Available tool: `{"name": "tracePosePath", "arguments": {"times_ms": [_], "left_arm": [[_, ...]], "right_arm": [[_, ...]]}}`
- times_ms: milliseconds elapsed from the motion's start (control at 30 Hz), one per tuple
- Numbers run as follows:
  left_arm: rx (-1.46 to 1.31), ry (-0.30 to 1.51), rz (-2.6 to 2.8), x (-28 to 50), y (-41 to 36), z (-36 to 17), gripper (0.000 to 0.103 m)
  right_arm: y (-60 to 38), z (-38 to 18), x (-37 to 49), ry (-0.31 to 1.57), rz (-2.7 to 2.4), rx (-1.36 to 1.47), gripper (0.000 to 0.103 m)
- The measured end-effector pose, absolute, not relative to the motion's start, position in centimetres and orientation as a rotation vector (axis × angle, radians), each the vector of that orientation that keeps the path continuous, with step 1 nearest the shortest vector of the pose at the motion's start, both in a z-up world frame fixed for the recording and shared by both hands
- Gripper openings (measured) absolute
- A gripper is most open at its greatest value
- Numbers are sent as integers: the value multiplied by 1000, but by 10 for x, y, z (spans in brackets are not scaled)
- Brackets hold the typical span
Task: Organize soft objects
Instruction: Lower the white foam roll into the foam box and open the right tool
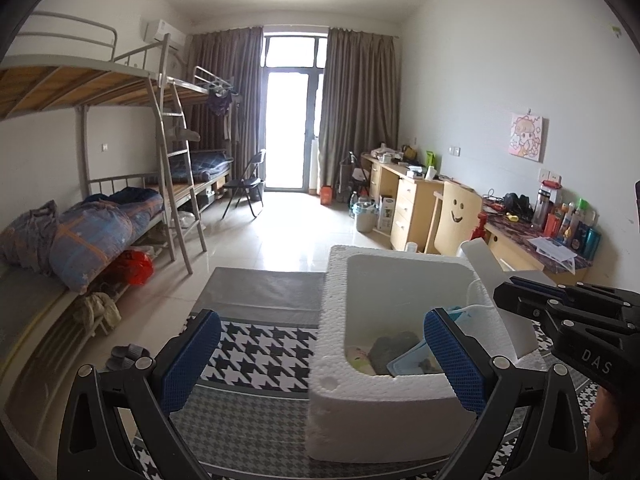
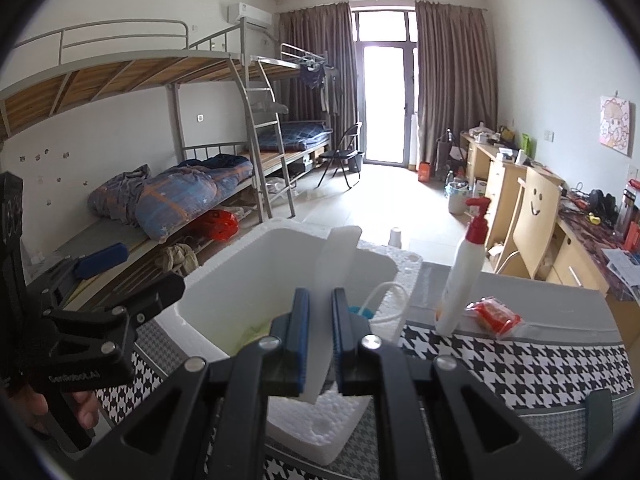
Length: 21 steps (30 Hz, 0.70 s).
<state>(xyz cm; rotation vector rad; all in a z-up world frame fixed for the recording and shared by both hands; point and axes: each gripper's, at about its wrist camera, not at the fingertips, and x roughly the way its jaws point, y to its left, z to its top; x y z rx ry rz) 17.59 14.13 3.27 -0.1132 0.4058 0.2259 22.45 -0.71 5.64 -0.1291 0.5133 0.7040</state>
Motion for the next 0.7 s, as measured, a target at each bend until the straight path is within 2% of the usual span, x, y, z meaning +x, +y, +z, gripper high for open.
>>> {"name": "tracePosePath", "arguments": {"times_ms": [700], "left_arm": [[-141,409,270,164,158,25,102]], "right_arm": [[20,51,236,552,745,-141,12]]}}
